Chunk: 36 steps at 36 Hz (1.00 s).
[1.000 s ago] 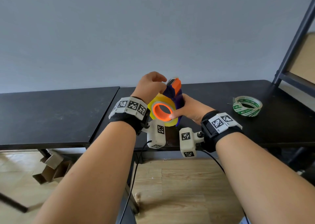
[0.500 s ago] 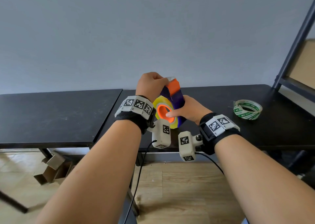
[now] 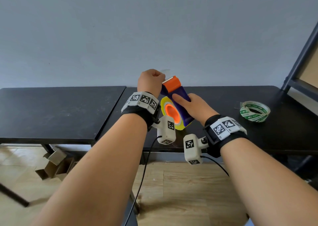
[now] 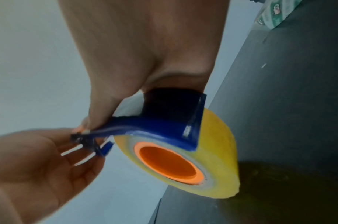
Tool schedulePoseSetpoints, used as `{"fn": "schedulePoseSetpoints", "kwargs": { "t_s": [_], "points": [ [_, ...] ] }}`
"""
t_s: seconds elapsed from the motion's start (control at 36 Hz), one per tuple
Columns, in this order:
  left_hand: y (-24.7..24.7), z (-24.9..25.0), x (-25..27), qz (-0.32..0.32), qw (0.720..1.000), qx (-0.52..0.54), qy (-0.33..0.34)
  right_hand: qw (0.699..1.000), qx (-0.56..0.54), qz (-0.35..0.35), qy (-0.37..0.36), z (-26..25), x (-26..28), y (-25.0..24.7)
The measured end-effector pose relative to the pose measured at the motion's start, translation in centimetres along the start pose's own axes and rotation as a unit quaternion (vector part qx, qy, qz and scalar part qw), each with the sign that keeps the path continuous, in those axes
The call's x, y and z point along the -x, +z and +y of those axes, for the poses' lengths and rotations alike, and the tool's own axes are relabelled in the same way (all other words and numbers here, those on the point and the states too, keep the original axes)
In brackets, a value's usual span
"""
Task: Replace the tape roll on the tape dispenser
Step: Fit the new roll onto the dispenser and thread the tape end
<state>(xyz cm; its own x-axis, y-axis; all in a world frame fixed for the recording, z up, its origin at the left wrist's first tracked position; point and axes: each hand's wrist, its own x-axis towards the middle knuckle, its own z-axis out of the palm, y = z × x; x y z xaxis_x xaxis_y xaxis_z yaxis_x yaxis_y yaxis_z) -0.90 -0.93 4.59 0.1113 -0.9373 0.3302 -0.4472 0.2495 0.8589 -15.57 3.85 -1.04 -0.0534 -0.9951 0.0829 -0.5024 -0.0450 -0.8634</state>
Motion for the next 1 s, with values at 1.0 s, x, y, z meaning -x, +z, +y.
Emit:
{"fn": "schedulePoseSetpoints", "kwargs": {
  "t_s": [1.0],
  "points": [
    [-0.1,-1.1,0.6,-0.024,0.998,0.048,0.016,0.994,-0.031,0.048,0.093,-1.2,0.0,-0.2]
  ]
}}
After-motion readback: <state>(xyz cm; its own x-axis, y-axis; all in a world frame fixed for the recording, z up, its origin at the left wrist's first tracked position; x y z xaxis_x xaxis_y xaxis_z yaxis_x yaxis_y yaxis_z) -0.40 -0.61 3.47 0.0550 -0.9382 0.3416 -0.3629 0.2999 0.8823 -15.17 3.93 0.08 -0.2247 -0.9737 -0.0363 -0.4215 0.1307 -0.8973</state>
